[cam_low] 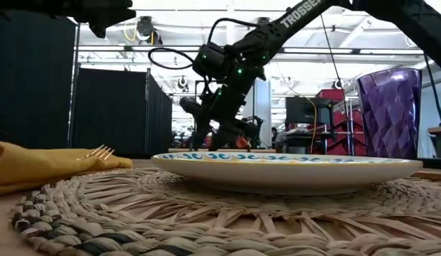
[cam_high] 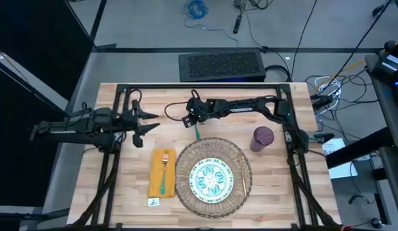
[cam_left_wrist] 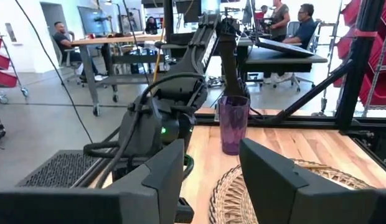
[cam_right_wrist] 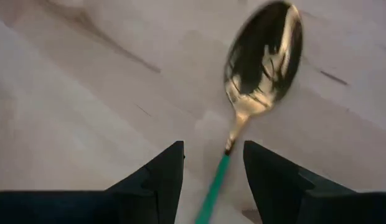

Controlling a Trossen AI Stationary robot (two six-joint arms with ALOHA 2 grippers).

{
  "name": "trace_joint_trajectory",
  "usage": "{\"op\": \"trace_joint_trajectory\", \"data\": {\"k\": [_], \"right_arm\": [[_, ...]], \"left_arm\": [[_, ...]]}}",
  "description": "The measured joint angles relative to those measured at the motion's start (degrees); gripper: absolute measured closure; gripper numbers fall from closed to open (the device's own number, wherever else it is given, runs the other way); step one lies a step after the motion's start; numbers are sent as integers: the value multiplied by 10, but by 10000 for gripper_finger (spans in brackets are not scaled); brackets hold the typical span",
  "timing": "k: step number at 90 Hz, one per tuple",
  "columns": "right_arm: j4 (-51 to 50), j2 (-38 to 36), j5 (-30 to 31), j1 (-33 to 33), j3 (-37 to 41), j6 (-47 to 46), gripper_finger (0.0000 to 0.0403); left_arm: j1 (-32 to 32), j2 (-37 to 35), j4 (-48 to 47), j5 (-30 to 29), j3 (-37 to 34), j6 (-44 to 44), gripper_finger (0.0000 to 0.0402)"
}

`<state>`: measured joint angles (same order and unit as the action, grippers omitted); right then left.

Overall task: Set table place
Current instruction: Put the green table spoon to the right of the gold table knife on the brown table mat

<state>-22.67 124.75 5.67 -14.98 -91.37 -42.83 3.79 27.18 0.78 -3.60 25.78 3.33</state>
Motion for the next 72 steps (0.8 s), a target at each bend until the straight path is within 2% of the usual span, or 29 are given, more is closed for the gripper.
{"op": "trace_joint_trajectory", "data": {"k": [24,35,72], "right_arm": [[-26,2,4,1,0,-16,250],[-39,2,30,5,0,-19,250],[-14,30,27,24,-2,-43,250]], "left_arm": [[0,0,0,0,0,0,261],[0,0,0,0,0,0,261],[0,0,2,0,0,0,261]]}}
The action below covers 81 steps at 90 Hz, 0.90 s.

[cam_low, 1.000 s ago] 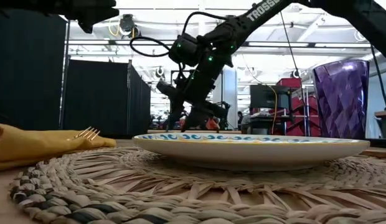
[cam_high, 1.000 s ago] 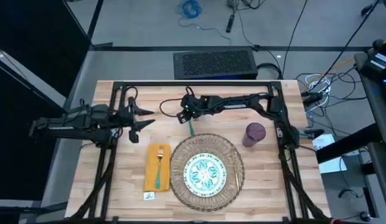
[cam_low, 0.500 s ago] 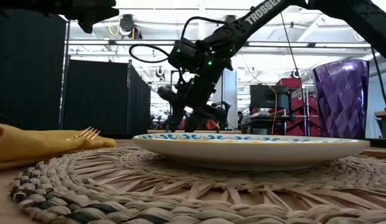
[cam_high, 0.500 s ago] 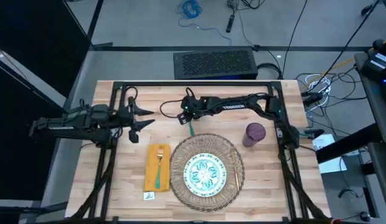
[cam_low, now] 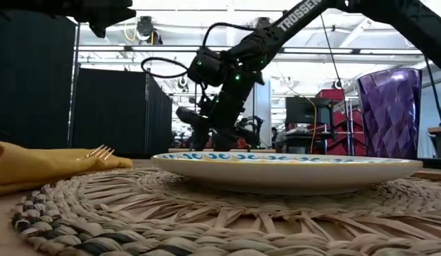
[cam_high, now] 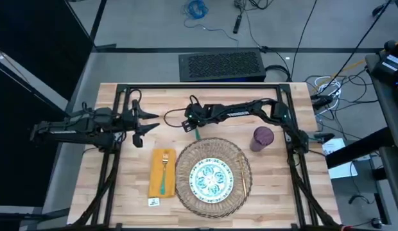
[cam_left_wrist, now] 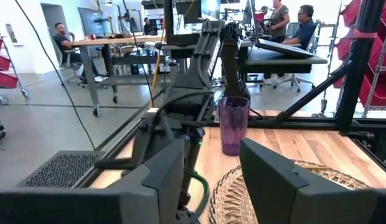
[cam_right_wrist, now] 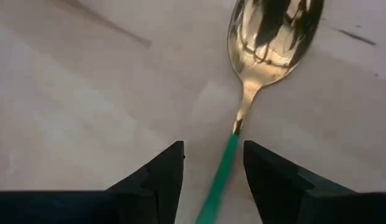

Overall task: Set table place
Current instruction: Put the green table spoon to the right of the gold table knife on the brown table mat

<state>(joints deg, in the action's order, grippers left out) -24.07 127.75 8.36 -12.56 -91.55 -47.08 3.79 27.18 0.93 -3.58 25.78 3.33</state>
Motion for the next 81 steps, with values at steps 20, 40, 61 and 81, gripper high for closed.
{"op": "trace_joint_trajectory", "data": {"k": [20,40,61,81], "right_arm": [[-9,5,2,-1,0,-4,316],[-17,6,20,-1,0,1,392],[-24,-6,30,3,1,17,401],[-113,-54,33,4,-73,49,402]], "left_arm": [[0,0,0,0,0,0,261],[0,0,0,0,0,0,261],[0,0,1,0,0,1,261],[0,0,3,0,0,1,261]]}}
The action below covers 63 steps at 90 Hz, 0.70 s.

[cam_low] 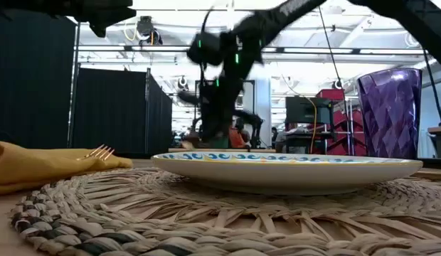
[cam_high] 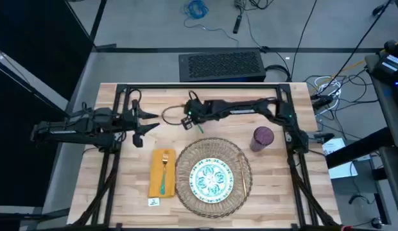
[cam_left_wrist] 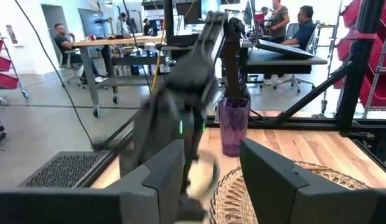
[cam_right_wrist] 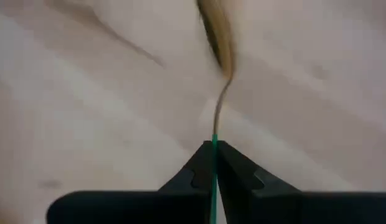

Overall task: Set table place
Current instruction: Put the green table spoon to the right of the gold table knife on the brown table mat

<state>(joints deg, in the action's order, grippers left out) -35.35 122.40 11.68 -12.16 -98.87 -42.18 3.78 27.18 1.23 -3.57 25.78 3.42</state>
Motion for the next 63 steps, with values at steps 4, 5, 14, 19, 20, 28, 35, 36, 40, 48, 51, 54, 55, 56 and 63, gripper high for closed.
{"op": "trace_joint_trajectory", "data": {"k": [4,5,14,19,20,28,35,36,40,48,51,54,55,56,63], "right_arm": [[-27,-6,5,2,-21,9,402],[-34,-7,7,2,-26,11,402],[-95,-20,28,7,-77,29,402],[-131,-33,36,10,-115,39,402],[-140,-36,38,11,-122,41,402],[-231,-50,62,22,-188,48,402],[-327,-57,92,37,-243,41,402],[-341,-59,97,39,-250,38,402],[-394,-68,115,52,-279,22,402],[-505,-97,138,82,-321,-29,402],[-541,-109,151,97,-327,-55,402],[-555,-119,162,112,-327,-80,402],[-555,-121,165,117,-326,-87,402],[-551,-125,167,123,-325,-91,402],[-541,-152,176,167,-315,-117,402]], "left_arm": [[0,0,1,0,0,0,261],[0,0,0,0,0,0,261],[0,0,0,0,0,0,261],[0,0,1,0,0,0,261],[0,0,1,0,0,0,261],[0,0,0,0,0,0,261],[0,0,-1,0,0,0,261],[0,0,-2,0,0,0,261],[0,0,-3,0,0,0,261],[0,0,-4,0,0,0,261],[0,0,-4,0,0,0,261],[0,0,-4,0,0,0,261],[0,0,-4,0,0,0,261],[0,0,-4,0,0,0,261],[0,0,-4,0,0,-1,261]]}}
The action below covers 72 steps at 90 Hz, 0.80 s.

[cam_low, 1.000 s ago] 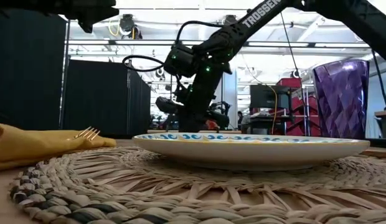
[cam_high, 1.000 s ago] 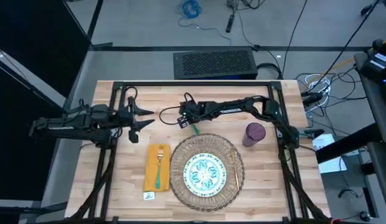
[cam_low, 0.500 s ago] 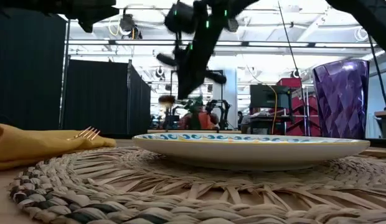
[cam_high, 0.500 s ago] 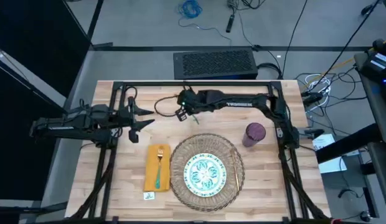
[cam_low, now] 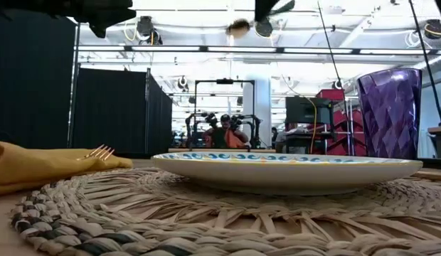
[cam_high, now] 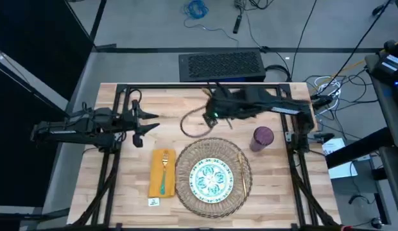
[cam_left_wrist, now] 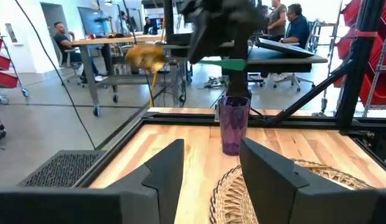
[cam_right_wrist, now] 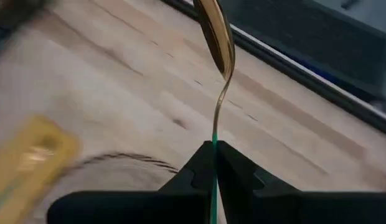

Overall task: Set table place
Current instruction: Put the green table spoon to the right of the gold table knife on the brown table mat

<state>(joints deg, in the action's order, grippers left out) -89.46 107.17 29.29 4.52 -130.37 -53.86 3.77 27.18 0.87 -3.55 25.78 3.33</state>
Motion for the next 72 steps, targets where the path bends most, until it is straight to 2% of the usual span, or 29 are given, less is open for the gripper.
{"op": "trace_joint_trajectory", "data": {"k": [19,25,46,66,72], "right_arm": [[-7,-50,71,125,28,-122,402],[-3,-56,74,164,49,-163,402],[-5,-72,30,275,136,-357,403],[-5,-76,-78,372,242,-583,403],[-6,-76,-90,406,275,-656,403]], "left_arm": [[-1,0,11,7,0,-23,261],[-1,0,15,13,0,-30,261],[-2,0,16,24,0,-45,261],[-2,0,16,25,0,-57,261],[-2,0,16,25,0,-58,261]]}}
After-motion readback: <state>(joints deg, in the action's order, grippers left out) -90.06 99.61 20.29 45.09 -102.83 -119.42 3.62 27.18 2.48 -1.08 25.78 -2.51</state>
